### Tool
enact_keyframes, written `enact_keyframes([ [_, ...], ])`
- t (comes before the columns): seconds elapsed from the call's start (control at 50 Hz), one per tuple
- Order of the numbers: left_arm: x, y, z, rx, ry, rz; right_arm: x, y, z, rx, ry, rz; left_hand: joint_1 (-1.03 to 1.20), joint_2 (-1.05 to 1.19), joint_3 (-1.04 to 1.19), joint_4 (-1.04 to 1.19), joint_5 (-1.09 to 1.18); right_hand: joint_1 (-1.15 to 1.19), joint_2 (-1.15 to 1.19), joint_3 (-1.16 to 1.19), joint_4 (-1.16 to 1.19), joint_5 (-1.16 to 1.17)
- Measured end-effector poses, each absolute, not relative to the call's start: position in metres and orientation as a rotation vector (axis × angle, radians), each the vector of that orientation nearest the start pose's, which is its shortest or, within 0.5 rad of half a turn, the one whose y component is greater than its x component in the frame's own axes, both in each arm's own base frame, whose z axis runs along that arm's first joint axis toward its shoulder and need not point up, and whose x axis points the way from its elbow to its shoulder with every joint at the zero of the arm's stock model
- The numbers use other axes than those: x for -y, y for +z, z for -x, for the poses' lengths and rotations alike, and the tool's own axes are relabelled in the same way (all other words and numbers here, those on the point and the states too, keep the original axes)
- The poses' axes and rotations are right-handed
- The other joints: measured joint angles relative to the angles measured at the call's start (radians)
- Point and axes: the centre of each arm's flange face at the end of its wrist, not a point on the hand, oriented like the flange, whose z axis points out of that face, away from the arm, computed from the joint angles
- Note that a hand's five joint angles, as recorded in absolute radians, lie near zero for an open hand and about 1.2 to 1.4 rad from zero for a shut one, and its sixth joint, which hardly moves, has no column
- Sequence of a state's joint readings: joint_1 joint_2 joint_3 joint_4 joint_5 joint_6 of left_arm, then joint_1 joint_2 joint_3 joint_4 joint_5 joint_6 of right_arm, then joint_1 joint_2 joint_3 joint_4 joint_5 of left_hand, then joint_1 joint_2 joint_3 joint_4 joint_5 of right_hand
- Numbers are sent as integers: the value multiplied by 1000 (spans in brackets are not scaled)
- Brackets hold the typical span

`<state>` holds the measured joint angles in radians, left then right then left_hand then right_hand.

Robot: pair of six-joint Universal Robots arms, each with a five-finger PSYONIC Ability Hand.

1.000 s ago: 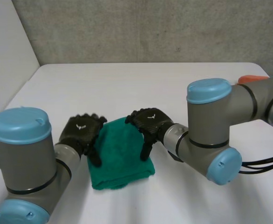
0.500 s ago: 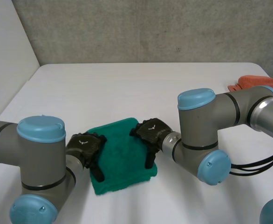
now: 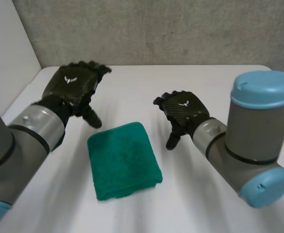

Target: Fold the laundry.

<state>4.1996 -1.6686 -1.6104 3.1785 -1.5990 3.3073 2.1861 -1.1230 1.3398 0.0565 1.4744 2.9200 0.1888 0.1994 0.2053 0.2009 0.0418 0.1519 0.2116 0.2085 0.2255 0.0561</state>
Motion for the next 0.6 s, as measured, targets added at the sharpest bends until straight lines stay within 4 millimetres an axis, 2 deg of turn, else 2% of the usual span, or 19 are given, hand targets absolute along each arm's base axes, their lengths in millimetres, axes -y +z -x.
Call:
enact_keyframes([
  [0.02,213,282,270,-2348,-2295,-839,226,218,-325,-2075,-1688,977,0,0,0,0,0,0,0,0,0,0],
  [0.06,212,293,273,-2334,-2350,-889,222,216,-318,-2098,-1689,965,0,0,0,0,0,0,0,0,0,0],
  [0.22,211,313,286,-2350,-2445,-1021,206,197,-307,-2149,-1606,997,0,0,0,0,0,0,0,0,0,0],
  [0.42,218,298,299,-2465,-2381,-1090,191,178,-312,-2089,-1518,1062,0,0,0,0,0,4,0,0,0,0],
  [0.6,217,291,300,-2492,-2352,-1095,181,163,-324,-2028,-1507,1102,0,0,0,0,0,59,34,40,14,28],
])
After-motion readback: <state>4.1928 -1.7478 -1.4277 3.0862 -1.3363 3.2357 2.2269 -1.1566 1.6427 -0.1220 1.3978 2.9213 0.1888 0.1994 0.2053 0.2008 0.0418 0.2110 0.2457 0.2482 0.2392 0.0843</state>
